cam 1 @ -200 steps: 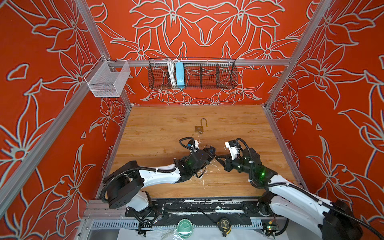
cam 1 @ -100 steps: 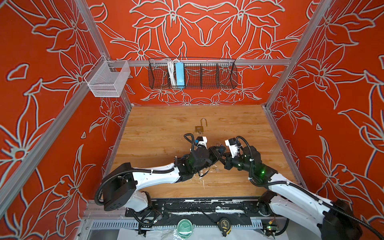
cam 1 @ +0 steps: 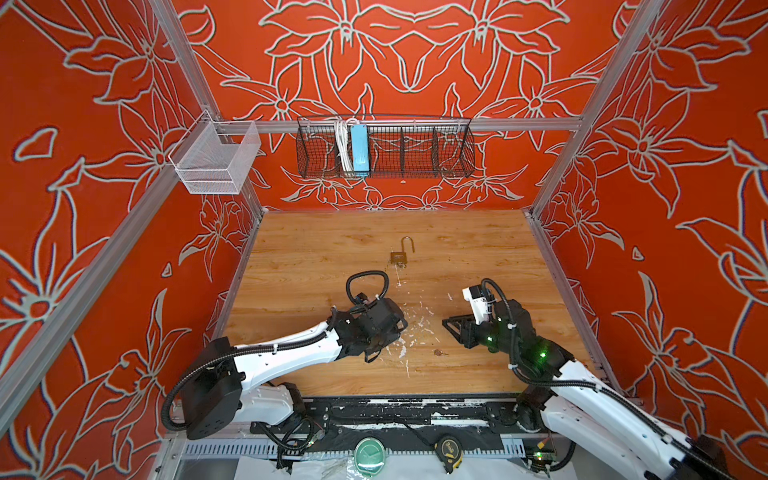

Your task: Unlock with the key

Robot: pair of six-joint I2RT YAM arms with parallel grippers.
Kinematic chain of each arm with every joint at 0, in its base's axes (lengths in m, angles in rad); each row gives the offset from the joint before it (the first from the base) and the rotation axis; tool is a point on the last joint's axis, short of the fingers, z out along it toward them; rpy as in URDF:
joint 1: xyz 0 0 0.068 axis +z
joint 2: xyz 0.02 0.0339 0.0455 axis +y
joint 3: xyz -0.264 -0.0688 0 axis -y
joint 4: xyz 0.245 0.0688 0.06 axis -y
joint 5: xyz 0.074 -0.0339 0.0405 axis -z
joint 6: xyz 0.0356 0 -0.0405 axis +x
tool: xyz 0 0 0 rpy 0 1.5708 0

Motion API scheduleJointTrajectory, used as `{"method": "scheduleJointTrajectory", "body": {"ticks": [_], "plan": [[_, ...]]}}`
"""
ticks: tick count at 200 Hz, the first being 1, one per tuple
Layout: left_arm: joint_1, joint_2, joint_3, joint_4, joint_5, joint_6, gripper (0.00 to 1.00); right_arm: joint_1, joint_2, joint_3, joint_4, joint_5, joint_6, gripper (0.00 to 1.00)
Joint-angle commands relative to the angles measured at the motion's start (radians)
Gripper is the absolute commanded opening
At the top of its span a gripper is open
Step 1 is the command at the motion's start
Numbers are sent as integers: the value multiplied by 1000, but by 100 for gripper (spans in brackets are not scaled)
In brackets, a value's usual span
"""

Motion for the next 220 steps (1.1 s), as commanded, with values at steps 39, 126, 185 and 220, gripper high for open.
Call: {"method": "scheduleJointTrajectory", "body": {"ticks": [39, 126, 185, 220], "plan": [[64, 100, 16, -160, 125, 182, 13, 47, 153, -36, -69, -60, -3, 34], [69, 119, 2, -102, 130, 181, 52, 110, 352, 27, -7, 36, -44, 32], [68, 63, 3, -66, 121, 225, 58, 111, 379, 76, -35, 59, -83, 32], [66, -34, -28, -20, 108, 237, 58, 111, 434, 110, -41, 49, -99, 27]]}}
